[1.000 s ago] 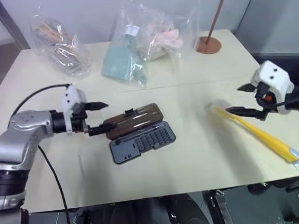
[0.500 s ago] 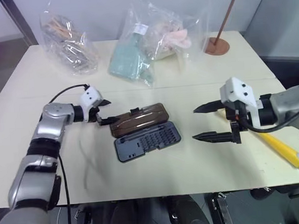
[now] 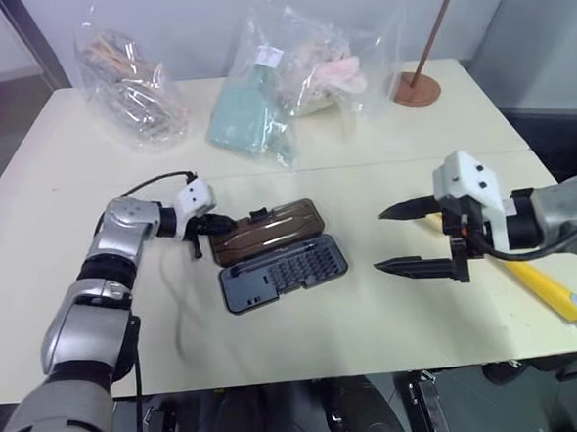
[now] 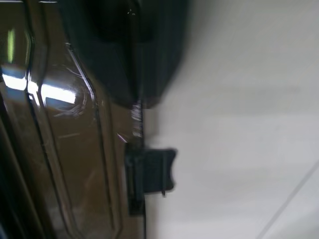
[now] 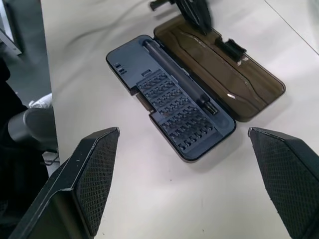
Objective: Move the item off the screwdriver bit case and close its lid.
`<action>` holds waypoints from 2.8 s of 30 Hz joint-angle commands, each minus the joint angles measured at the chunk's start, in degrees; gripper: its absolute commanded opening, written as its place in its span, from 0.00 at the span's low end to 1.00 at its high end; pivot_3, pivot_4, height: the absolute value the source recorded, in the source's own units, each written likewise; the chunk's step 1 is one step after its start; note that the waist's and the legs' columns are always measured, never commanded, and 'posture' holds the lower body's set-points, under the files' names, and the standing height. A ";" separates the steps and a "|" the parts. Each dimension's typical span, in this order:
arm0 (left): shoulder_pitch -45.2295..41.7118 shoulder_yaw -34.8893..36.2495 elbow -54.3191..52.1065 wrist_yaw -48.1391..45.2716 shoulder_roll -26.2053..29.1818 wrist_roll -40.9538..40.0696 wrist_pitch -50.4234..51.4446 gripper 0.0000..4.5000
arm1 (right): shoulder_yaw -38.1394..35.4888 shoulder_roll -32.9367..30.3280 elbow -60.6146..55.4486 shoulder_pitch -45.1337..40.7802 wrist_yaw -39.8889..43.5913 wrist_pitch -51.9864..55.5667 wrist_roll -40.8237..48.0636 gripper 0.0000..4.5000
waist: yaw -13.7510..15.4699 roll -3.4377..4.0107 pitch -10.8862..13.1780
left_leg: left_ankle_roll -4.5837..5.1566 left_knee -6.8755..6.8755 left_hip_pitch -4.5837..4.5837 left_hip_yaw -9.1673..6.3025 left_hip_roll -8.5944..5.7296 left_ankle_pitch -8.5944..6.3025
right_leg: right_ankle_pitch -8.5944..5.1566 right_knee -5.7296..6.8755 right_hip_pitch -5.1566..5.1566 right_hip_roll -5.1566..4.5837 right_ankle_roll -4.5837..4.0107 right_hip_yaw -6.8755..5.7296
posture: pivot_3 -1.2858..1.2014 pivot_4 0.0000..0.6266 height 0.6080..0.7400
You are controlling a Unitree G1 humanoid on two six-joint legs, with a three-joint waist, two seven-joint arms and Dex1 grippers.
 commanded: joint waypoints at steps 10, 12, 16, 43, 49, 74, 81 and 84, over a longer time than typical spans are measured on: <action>2.15 -4.60 -3.85 -9.30 -2.95 3.25 -6.76 0.01 | -0.78 -3.61 -1.10 2.94 1.64 -4.12 -0.33 0.96 | 0.31 -0.01 -0.02 | 0.04 0.00 -0.01 0.00 -0.01 -0.03 | -0.02 -0.01 0.02 -0.03 0.03 0.00 | 0.52 0.24 0.98; 2.03 -4.37 -3.77 -9.19 -3.13 3.32 -6.97 0.01 | -0.65 -3.94 -0.94 3.13 1.76 -4.64 -0.41 0.96 | 0.29 -0.02 -0.03 | 0.05 0.00 -0.01 0.00 -0.02 -0.03 | -0.03 -0.03 0.04 -0.04 0.04 0.00 | 0.52 0.24 0.98; 1.93 -3.87 -3.45 -8.41 -3.30 3.58 -7.90 0.01 | -0.37 -3.89 -0.40 2.80 1.80 -4.96 -0.21 0.96 | 0.27 -0.02 -0.03 | 0.05 0.01 -0.01 -0.01 -0.03 -0.03 | -0.03 -0.02 0.04 -0.04 0.04 0.00 | 0.52 0.24 0.98; 46.77 8.75 -81.88 -4.88 21.02 -25.69 40.93 0.09 | 35.61 27.66 45.64 -27.68 1.20 -28.62 -33.65 0.96 | -1.67 -0.04 0.05 | -0.02 -0.04 0.00 -0.09 0.04 0.02 | -0.10 0.40 -0.24 0.01 -0.08 -0.04 | 0.52 0.24 0.98; 49.09 5.80 -80.48 0.60 18.65 -21.24 36.94 0.01 | 36.25 32.84 54.37 -28.97 1.66 -33.06 -38.29 0.96 | -1.48 -0.05 0.05 | -0.02 -0.03 -0.02 0.02 0.03 0.01 | -0.09 0.39 -0.26 -0.04 -0.07 0.00 | 0.52 0.24 0.98; 50.20 4.20 -72.31 6.27 14.05 -19.92 34.93 0.00 | 35.05 35.40 56.39 -24.06 2.86 -49.00 -50.41 0.03 | -1.77 0.06 -0.29 | -0.01 -0.16 0.99 0.05 0.05 0.01 | -0.28 0.52 0.57 -0.01 -0.38 0.04 | 0.52 0.24 0.98; 49.99 4.84 -73.27 7.59 13.03 -21.53 36.80 0.00 | 29.26 31.68 33.08 -16.99 -4.18 -46.78 -53.28 0.03 | -1.80 0.07 -0.28 | -0.01 -0.20 0.95 0.04 0.05 0.01 | -0.30 0.53 0.48 0.01 -0.40 0.05 | 0.52 0.24 0.98; 50.43 5.36 -74.66 8.33 12.73 -22.60 38.15 0.00 | 26.58 30.13 21.04 -12.59 -3.50 -40.73 -51.14 0.03 | -1.78 0.06 -0.28 | -0.01 -0.20 0.94 0.02 0.05 0.01 | -0.31 0.54 0.46 0.02 -0.40 0.05 | 0.52 0.24 0.98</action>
